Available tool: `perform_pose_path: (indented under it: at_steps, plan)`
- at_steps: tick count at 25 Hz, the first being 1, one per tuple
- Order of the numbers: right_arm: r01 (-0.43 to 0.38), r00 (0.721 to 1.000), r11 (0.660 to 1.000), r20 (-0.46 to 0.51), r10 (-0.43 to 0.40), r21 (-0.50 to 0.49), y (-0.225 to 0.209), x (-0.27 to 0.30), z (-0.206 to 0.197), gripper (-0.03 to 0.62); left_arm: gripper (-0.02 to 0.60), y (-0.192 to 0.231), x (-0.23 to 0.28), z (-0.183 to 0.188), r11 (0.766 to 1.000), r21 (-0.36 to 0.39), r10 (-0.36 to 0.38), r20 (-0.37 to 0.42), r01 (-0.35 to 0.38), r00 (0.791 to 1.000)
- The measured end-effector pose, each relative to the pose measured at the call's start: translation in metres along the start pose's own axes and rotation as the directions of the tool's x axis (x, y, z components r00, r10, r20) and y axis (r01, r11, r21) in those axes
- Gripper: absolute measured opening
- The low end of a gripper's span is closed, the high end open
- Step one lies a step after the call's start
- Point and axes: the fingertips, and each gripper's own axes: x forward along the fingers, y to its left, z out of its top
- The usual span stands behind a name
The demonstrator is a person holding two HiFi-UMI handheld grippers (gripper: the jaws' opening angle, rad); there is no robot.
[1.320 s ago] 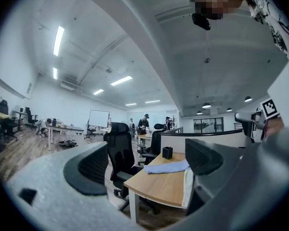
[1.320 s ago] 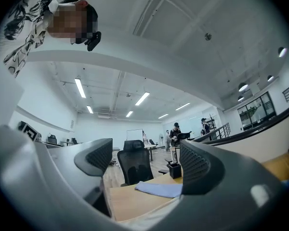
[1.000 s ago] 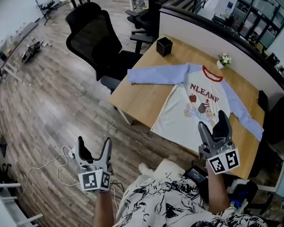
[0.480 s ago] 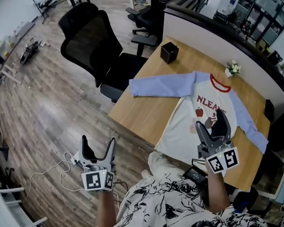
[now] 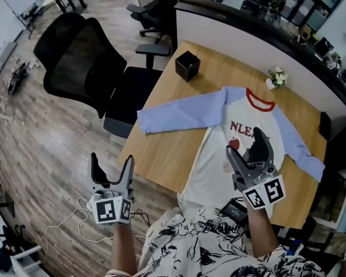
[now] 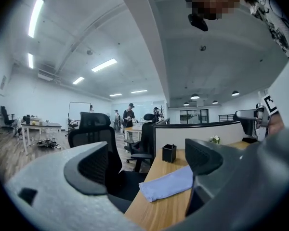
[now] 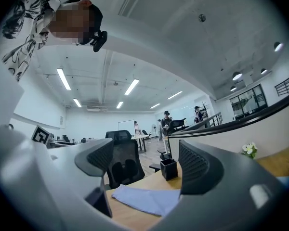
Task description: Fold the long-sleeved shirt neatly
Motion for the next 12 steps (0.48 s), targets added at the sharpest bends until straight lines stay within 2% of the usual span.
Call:
perform_pose_path:
  at_steps: [3,7,9,12]
  plan:
    - [-0.004,1.000,1.000,-0.026,0.004,0.012,-0.006,0.011,-0.011,0.420,0.489,-0.003,0.030,-0.001,0.998,0.034,-0.054,-0.025,0.055,0.998]
    - [-0.095,0.991,0.995,-0.093,0.094,-0.010,0.019,0.032,-0.034,0.427,0.489,-0.006,0.065,-0.002,0.986,0.073,-0.145,-0.051,0.149,0.988]
    - [-0.137,0.982,0.990,-0.135,0.135,-0.008,0.036,0.044,-0.048,0.436,0.489,-0.005,0.083,-0.007,0.975,0.090,-0.197,-0.080,0.204,0.977]
    - [-0.159,0.971,0.987,-0.176,0.160,0.018,0.056,0.067,-0.068,0.436,0.489,0.001,0.119,-0.022,0.950,0.105,-0.280,-0.125,0.294,0.952]
